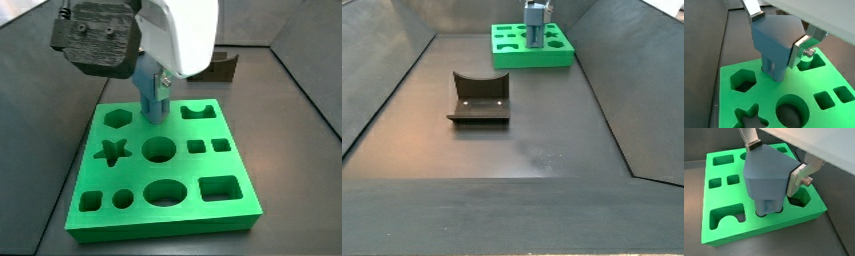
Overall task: Pick up the 3 prong object. Move up. Move to above the board. Insert the 3 prong object.
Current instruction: Insert the 3 prong object.
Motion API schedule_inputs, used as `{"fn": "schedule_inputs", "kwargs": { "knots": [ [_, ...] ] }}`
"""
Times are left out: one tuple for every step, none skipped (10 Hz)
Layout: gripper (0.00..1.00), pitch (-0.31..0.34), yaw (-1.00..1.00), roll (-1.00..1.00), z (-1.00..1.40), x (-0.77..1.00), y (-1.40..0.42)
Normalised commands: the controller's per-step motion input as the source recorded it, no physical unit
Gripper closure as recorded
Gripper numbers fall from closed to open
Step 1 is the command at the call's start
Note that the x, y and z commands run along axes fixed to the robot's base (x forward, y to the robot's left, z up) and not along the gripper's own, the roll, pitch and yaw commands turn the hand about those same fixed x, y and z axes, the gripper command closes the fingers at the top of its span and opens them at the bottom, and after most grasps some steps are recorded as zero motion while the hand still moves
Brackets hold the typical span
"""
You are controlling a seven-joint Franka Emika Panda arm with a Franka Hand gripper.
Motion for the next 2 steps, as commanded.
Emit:
{"fn": "schedule_inputs", "kwargs": {
  "knots": [
    [1.0, 0.0, 0.0, 0.05, 0.0, 0.0, -0.06],
    [1.0, 0.0, 0.0, 0.0, 0.0, 0.0, 0.0]
  ]
}}
